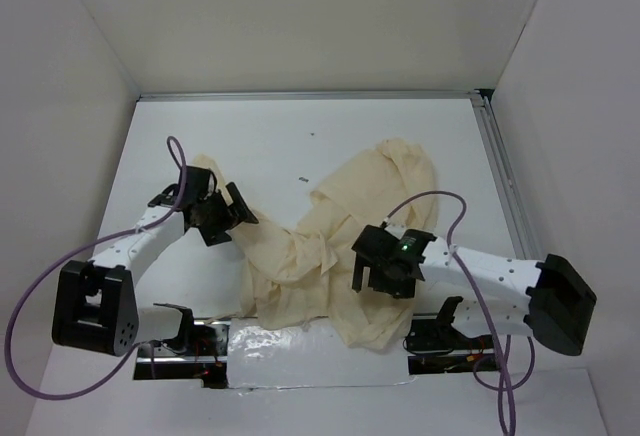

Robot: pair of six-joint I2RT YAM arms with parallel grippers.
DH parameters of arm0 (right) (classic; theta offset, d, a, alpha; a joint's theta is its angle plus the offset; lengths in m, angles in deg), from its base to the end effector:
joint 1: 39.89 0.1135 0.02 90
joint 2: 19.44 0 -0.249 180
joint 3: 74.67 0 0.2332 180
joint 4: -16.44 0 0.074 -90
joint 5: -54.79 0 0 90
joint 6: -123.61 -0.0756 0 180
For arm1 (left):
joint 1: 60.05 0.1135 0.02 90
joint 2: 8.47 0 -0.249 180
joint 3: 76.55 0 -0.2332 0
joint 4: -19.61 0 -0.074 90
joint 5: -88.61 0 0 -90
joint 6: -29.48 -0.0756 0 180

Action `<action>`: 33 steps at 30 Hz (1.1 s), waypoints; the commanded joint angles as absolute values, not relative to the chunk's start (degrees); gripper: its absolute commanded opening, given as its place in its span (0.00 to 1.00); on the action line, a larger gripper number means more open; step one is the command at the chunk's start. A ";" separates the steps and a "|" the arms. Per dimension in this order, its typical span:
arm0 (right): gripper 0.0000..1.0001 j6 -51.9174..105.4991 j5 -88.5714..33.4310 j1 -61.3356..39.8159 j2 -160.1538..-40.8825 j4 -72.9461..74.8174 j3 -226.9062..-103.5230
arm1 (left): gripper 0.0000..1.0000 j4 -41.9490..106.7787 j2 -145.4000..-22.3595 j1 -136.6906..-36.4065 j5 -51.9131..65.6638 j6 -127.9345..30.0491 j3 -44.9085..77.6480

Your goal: Zip up the jacket

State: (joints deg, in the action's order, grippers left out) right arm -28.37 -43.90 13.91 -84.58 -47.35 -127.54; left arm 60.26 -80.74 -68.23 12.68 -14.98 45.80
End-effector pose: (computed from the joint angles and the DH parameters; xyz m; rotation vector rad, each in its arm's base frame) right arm 0.1149 0.1377 0.1455 0.2320 2.8698 0.1819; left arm 0.2486 -0.0543 0.1707 -0.7467 2.5256 -0.6616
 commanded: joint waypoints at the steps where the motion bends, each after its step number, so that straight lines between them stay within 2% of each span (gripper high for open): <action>1: 1.00 -32.06 -42.51 16.27 -89.39 -46.48 -126.50 | 0.99 57.47 -83.00 -67.96 11.71 -13.85 45.47; 4: 0.96 -29.51 -41.28 17.59 -93.08 -42.09 -125.71 | 0.99 56.05 -85.63 -67.61 11.89 -14.03 45.39; 8: 0.64 -26.43 -40.92 17.16 -95.37 -38.64 -126.05 | 0.99 55.35 -90.90 -67.26 11.18 -13.68 44.25; 10: 0.54 -24.76 -41.98 16.10 -96.07 -37.59 -127.10 | 0.96 54.38 -93.71 -67.34 11.53 -13.94 43.28; 11: 0.40 -23.88 -43.20 15.58 -96.51 -37.15 -128.07 | 0.94 54.12 -94.51 -67.34 11.71 -13.85 42.93; 12: 0.19 -23.18 -44.34 13.83 -96.60 -36.88 -128.77 | 0.87 53.68 -95.48 -67.17 11.97 -14.03 42.66; 13: 0.05 -22.48 -45.40 12.77 -96.43 -37.23 -129.56 | 0.82 53.24 -97.49 -67.26 12.06 -14.03 41.79; 14: 0.00 -22.03 -46.71 11.45 -95.39 -37.84 -130.61 | 0.79 52.80 -98.46 -67.17 12.24 -14.29 41.35; 16: 0.00 -19.76 -50.40 8.82 -92.93 -39.68 -135.00 | 0.61 52.89 -100.92 -66.47 12.06 -14.56 38.81; 17: 0.00 -18.70 -51.90 8.20 -89.69 -39.95 -138.67 | 0.43 53.67 -103.11 -66.38 11.97 -14.47 37.92; 20: 0.00 -12.30 -53.50 2.24 -84.22 -38.12 -146.49 | 0.00 53.51 -105.94 -65.59 14.34 -15.25 33.44; 23: 0.00 -3.86 -45.78 -6.20 -84.73 -31.62 -156.76 | 0.00 52.80 -107.52 -64.88 16.80 -16.66 26.69; 25: 0.00 2.01 -40.17 -9.37 -91.63 -31.25 -166.09 | 0.00 54.55 -109.10 -64.27 16.90 -17.45 17.38; 26: 0.00 4.31 -39.00 -10.08 -94.55 -31.69 -177.53 | 0.00 57.17 -109.72 -63.92 16.81 -18.50 13.87; 28: 0.00 10.12 -33.76 -10.36 -104.79 -34.84 -190.76 | 0.00 60.08 -111.65 -62.25 16.72 -19.82 1.13; 29: 0.00 11.70 -31.19 -10.88 -108.43 -36.86 -206.40 | 0.00 64.18 -112.27 -60.51 16.63 -20.79 -8.57; 31: 0.00 13.11 -28.02 -11.76 -121.57 -43.69 -225.01 | 0.00 67.55 -113.85 -57.88 16.72 -21.85 -17.50; 32: 0.00 13.65 -23.91 -13.07 -124.87 -44.69 -241.64 | 0.00 69.22 -114.12 -55.33 17.33 -22.55 -21.55; 33: 0.00 13.65 -21.70 -13.95 -127.52 -43.48 -246.85 | 0.00 71.32 -113.77 -53.91 17.94 -23.08 -28.37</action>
